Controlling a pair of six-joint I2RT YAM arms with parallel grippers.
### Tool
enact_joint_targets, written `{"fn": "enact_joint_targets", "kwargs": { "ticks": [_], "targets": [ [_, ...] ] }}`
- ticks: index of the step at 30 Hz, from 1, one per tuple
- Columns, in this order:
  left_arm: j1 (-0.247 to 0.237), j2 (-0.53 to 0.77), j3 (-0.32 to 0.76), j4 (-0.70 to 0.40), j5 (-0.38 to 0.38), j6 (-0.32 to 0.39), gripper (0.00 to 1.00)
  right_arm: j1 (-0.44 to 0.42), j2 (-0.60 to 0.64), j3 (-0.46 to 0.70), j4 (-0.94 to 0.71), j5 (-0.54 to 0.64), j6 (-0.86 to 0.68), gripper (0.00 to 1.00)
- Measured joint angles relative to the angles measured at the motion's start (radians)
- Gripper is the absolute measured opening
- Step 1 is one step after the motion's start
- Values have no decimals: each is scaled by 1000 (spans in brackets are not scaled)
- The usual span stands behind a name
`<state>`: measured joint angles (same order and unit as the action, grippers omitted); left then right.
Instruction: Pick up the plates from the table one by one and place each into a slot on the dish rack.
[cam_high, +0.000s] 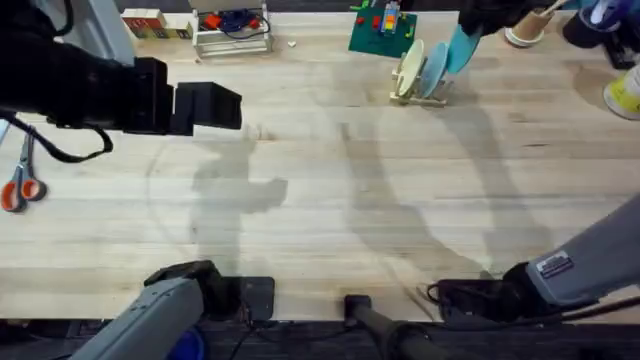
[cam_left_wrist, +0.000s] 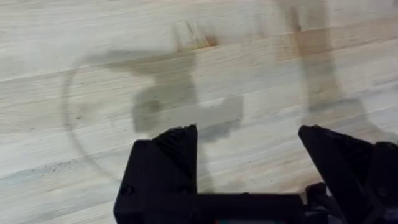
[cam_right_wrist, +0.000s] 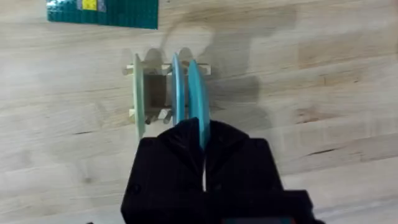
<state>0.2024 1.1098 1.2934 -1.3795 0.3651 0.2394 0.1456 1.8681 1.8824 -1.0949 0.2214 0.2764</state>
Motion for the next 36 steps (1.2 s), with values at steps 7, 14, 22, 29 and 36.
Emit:
{"fn": "enact_joint_targets", "kwargs": {
  "ticks": [7, 14, 22, 29, 36],
  "targets": [
    [0, 0, 0, 0, 0, 0, 994, -23, 12, 0, 13, 0, 0, 30],
    [0, 0, 0, 0, 0, 0, 993, -31, 12, 0, 23, 0, 0, 30],
    [0, 0, 0, 0, 0, 0, 994, -31, 14, 0, 23, 0, 0, 30],
    [0, 0, 0, 0, 0, 0, 994, -31, 62, 0, 25, 0, 0, 30],
    [0, 0, 0, 0, 0, 0, 993, -30, 104, 0, 26, -2, 0, 30]
  ]
}}
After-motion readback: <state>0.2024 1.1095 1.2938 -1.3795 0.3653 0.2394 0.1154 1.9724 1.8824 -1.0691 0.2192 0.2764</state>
